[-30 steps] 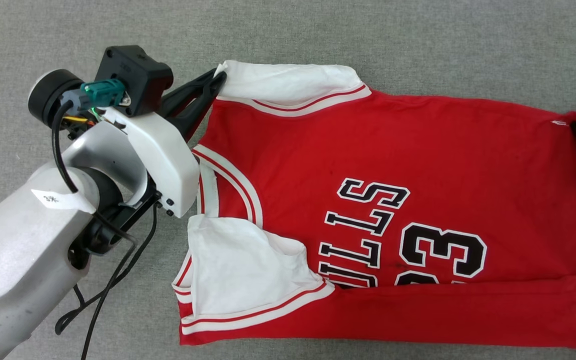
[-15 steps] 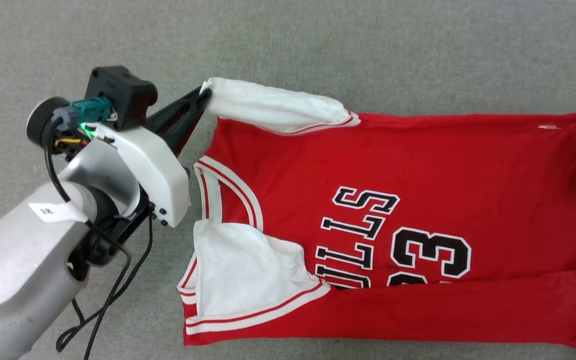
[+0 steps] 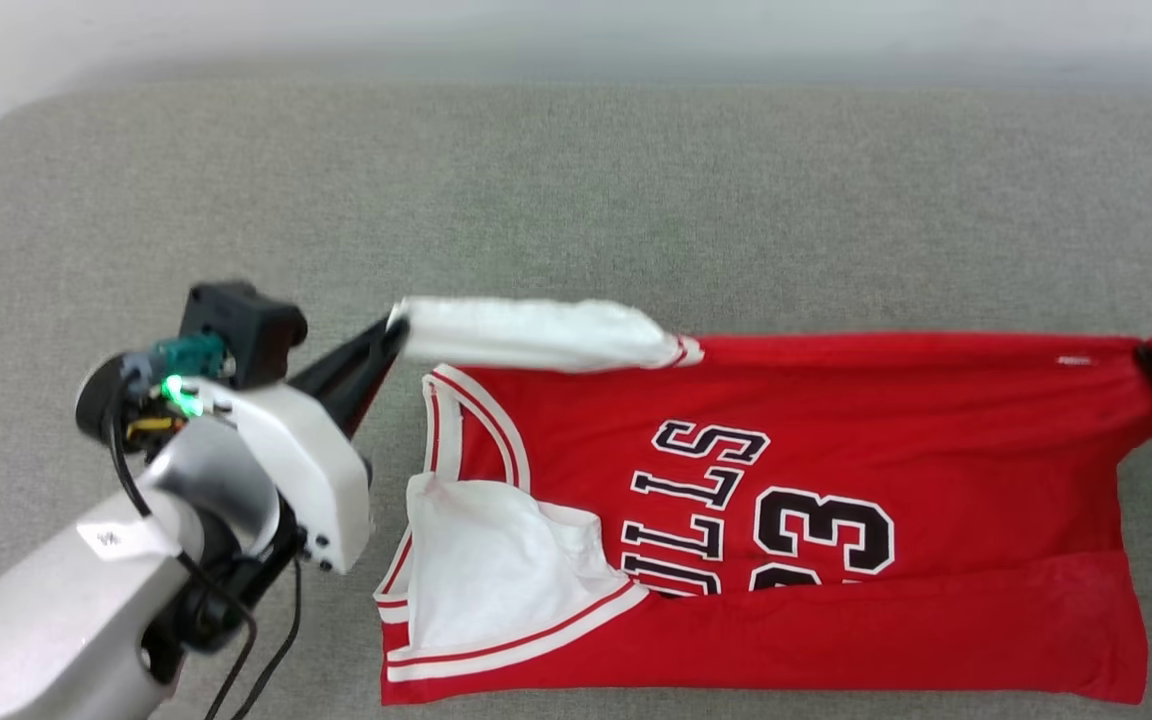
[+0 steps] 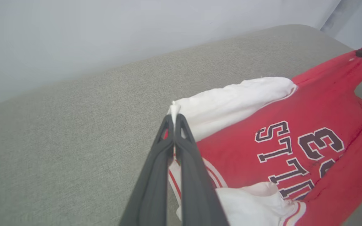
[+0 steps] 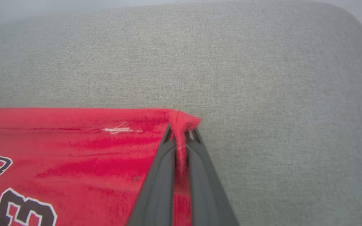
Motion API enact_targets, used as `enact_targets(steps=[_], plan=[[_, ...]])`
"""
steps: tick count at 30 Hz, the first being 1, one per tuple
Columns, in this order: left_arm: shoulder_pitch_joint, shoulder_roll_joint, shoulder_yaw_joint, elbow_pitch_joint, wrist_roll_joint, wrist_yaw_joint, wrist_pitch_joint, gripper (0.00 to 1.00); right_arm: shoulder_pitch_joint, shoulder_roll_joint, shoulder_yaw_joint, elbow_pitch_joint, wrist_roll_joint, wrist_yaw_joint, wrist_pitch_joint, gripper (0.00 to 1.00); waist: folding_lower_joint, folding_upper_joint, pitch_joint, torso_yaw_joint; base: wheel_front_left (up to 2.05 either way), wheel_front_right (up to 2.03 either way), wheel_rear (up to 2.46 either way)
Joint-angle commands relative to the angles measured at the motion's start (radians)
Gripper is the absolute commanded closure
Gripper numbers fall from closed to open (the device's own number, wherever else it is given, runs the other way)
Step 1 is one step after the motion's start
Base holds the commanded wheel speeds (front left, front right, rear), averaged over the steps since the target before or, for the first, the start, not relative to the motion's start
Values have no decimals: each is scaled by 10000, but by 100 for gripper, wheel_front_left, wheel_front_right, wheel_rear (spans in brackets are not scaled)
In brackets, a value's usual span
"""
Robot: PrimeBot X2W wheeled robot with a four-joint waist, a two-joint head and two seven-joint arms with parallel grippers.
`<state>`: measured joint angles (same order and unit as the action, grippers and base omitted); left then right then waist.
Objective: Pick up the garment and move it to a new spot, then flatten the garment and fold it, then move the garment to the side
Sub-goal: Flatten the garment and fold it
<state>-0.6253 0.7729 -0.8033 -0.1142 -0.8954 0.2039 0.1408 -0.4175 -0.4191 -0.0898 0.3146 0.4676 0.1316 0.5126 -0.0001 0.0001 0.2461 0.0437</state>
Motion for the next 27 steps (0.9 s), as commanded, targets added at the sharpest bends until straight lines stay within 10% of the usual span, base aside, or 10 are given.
enact_targets(steps=[1,27], plan=[[289,150,-65,-86,52,131,26,100,269,2,-37,-130,178,-19,-127,100,1,-1,-178,20,0,0,0],[2855,485,-1356,21,-278,407,236,100,3310,-1479,2132,-1029,2464,-14,-1200,100,1,-1,-868,82,0,0,0]])
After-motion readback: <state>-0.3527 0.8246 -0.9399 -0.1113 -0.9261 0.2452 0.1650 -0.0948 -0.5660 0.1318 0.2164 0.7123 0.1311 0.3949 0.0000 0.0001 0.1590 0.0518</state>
